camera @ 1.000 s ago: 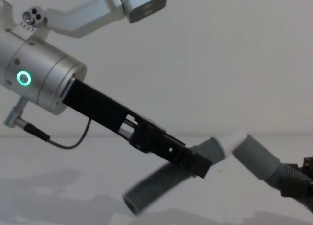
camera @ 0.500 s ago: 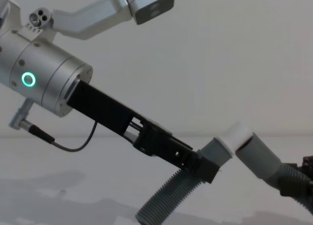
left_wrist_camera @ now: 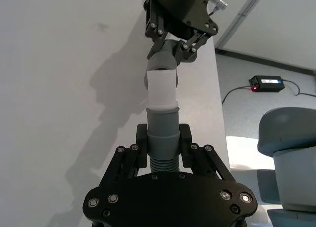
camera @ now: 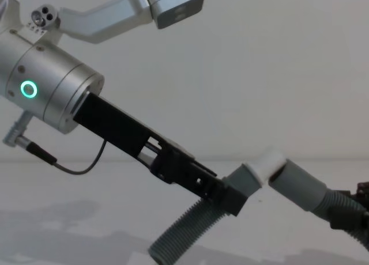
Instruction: Use both hands to pick up one end of the pipe from the table, align the ends, and insert them.
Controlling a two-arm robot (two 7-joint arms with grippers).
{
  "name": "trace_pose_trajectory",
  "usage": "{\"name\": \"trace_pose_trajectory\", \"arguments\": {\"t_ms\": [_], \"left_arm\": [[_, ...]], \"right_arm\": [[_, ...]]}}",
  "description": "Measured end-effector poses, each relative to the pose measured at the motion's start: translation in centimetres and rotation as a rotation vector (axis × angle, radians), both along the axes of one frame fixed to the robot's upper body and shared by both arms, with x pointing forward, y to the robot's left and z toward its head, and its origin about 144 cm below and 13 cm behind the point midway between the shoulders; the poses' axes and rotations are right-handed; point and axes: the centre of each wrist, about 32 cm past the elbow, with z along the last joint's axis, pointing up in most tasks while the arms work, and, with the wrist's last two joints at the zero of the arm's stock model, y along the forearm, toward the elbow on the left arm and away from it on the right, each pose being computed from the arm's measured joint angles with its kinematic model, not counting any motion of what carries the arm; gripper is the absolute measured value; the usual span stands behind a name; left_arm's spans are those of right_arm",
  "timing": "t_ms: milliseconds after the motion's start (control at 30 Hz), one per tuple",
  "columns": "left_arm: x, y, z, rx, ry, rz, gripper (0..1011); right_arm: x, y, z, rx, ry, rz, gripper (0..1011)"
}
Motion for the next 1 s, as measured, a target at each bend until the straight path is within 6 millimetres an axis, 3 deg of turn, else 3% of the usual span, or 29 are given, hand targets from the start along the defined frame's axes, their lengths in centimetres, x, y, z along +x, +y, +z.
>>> {"name": "trace_pose_trajectory", "arguments": {"t_ms": [1000], "left_arm": [[0.3,0.1,1.9,0.137,-0.037,-0.049,356]], "right_arm": [[0.3,0.2,-0.4,0.000,-0.070,0.026,190]]}}
